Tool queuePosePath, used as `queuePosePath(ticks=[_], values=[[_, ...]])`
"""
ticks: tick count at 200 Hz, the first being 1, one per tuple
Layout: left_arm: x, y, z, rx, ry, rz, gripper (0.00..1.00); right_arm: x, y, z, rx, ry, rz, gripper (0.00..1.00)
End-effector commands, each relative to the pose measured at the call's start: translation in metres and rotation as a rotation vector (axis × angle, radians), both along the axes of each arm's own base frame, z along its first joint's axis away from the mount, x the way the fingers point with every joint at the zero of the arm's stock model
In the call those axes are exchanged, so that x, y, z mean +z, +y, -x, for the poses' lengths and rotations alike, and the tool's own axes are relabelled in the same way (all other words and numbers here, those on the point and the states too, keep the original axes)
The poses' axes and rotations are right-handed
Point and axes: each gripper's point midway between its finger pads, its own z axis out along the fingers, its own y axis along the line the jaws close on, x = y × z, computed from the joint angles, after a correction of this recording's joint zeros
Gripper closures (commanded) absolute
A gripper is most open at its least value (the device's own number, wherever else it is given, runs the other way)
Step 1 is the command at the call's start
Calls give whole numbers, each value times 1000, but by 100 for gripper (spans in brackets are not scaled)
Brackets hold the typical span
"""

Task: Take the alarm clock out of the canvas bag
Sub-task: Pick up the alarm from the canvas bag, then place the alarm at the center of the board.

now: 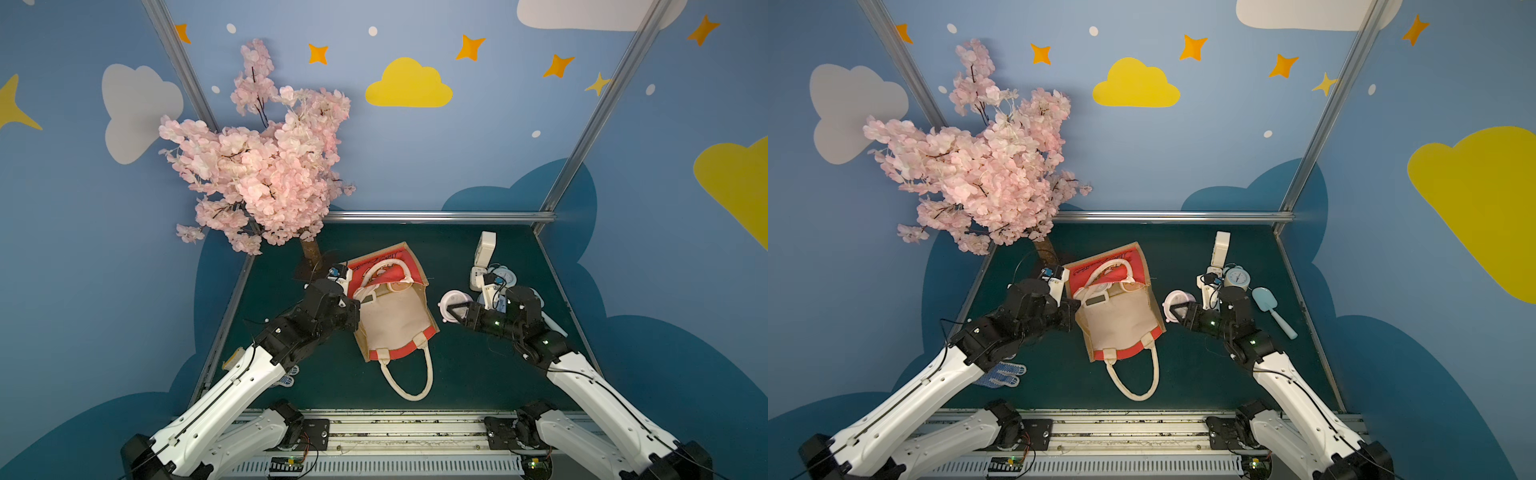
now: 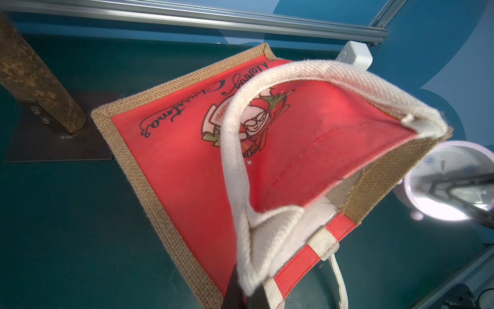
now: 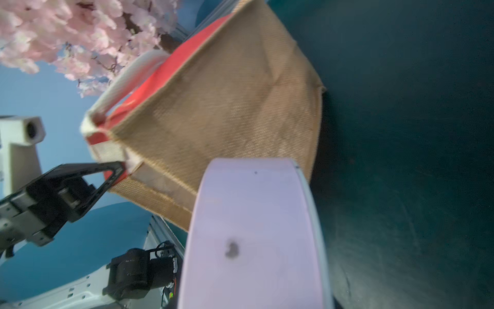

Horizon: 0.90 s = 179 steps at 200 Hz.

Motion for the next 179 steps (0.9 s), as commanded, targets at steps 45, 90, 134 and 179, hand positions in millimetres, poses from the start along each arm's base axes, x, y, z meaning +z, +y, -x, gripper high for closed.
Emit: queuePosePath(ticks=[45, 90, 134, 179], values=[[11, 1, -1, 12, -26, 30, 95, -46, -27, -63, -84, 154, -22, 71], [10, -2, -3, 7, -24, 39, 95, -74, -28, -110, -77, 214, 14, 71], [9, -1, -3, 13, -22, 37, 95, -96, -19, -147, -56, 267, 30, 73], [6, -2, -4, 11, -18, 35, 95, -114, -18, -173, -65, 295, 71, 73]])
